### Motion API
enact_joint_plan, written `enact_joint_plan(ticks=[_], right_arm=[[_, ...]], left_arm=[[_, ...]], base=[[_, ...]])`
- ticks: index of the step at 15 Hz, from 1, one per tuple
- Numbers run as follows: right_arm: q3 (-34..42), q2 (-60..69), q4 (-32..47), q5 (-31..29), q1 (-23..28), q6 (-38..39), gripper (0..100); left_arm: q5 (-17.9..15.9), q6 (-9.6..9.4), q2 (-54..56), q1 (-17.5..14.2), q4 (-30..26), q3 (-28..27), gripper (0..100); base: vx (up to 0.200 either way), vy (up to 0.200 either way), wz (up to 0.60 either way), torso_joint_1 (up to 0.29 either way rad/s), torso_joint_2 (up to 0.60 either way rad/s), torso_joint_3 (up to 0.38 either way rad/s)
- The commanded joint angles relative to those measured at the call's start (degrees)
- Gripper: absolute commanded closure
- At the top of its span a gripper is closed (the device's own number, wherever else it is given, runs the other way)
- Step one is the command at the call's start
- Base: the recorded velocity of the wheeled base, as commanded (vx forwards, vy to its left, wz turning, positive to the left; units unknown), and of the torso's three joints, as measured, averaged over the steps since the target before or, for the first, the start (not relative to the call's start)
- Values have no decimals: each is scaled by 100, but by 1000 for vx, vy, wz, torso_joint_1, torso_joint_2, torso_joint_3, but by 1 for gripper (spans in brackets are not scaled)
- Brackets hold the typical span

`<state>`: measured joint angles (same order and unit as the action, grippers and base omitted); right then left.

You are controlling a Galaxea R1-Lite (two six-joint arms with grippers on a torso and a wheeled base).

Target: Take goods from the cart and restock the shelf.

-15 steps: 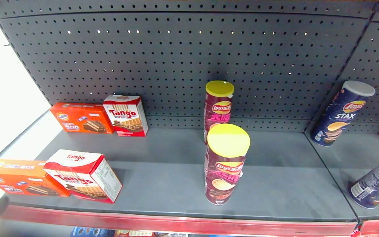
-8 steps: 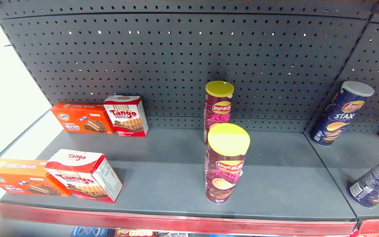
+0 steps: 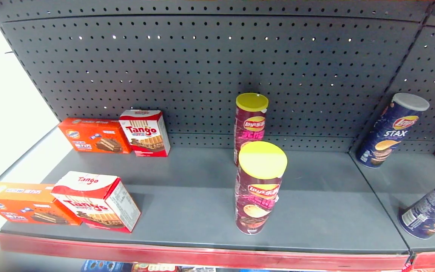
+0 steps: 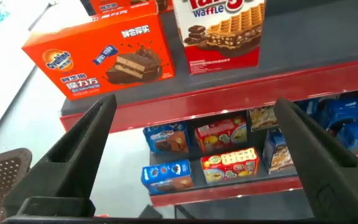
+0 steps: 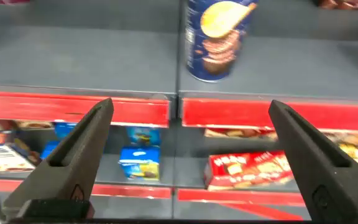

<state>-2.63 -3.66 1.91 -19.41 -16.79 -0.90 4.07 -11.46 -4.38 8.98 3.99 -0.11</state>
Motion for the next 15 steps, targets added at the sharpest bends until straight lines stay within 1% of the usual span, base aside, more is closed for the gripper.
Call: enact_joint_plan(ticks=[1,2,3,4,5,6,7,8,9,11,13,14,15], right_arm=[[8,-434,11,157,492,-42,0],[26,-364,2,710,483,-50,0],[35,-276,-24,1097,439,-59,0],[44,-302,-60,1132,395,-77,0],[35,-408,-33,825,589,-94,0],[26,-531,-42,499,888,-103,0],[35,-522,-42,473,1178,-94,0],[35,-399,-51,534,1336,-77,0],[44,-179,-68,587,1327,-33,0],[35,164,-42,745,1556,-15,0],[44,313,-68,798,1582,-50,0],[70,313,-104,1141,1582,-42,0],[202,313,-341,1879,1582,2,0]], left_arm=[[-56,12,-37,7,-3,11,0],[-126,56,-37,7,-12,11,0],[-223,91,-37,-2,-12,11,0],[-319,100,-37,7,-21,11,0],[-363,100,-37,7,-38,11,0],[-381,100,-37,7,-38,11,0],[-398,100,-37,7,-38,11,0],[-407,109,-37,7,-38,11,0],[-407,118,-37,7,-29,11,0],[-407,126,-37,7,-21,11,0],[-407,126,-37,7,-21,11,0],[-434,126,-37,7,-29,11,0],[-504,135,-37,7,-29,11,0]], base=[[0,0,0,0,0,0],[0,0,0,0,0,0],[0,0,0,0,0,0],[0,0,0,0,0,0],[0,0,0,0,0,0],[0,0,0,0,0,0],[0,0,0,0,0,0],[0,0,0,0,0,0],[0,0,0,0,0,0],[0,0,0,0,0,0],[0,0,0,0,0,0],[0,0,0,0,0,0],[0,0,0,0,0,0]])
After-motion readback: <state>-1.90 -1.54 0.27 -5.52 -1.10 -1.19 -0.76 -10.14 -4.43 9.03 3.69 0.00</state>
